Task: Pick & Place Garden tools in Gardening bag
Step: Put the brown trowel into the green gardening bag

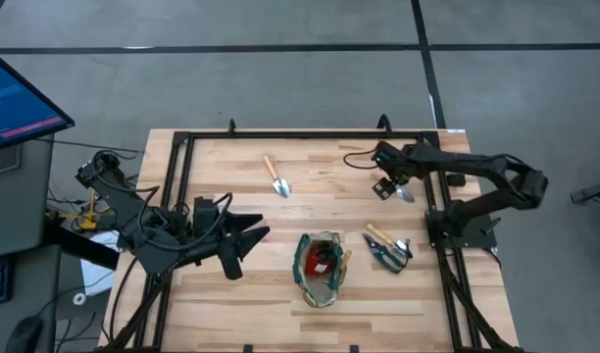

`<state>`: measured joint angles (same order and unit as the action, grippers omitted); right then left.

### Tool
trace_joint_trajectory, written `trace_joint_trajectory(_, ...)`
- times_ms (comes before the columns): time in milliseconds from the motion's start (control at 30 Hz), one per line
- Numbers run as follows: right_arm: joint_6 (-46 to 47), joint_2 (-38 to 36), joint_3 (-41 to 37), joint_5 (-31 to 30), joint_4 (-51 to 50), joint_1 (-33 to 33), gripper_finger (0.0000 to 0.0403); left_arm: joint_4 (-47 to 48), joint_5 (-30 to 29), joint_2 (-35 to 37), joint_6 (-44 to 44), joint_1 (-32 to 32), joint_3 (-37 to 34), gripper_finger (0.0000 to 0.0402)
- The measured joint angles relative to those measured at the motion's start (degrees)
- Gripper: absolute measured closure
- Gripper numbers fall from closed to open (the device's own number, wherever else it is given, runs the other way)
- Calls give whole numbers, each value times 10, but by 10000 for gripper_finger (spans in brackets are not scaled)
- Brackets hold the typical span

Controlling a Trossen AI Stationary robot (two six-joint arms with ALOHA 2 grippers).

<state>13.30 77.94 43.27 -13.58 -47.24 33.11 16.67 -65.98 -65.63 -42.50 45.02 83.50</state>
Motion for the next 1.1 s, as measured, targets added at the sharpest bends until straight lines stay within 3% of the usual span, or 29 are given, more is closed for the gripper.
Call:
trace_joint_trajectory(200,-56,71,30,0,17,12,159,0,0,0,2,0,0,188)
trace_joint_trajectory(500,-68,148,36,2,46,12,165,0,0,0,2,0,0,188)
trace_joint_trajectory(600,-73,163,38,4,44,11,201,0,0,0,2,0,0,188)
trace_joint_trajectory(800,-60,155,37,30,50,10,356,3,0,0,15,0,0,188)
trace_joint_trajectory(1000,-48,99,38,52,70,11,346,4,0,0,84,-1,0,188)
trace_joint_trajectory(1100,-47,53,50,99,64,9,346,4,0,0,95,-4,0,188)
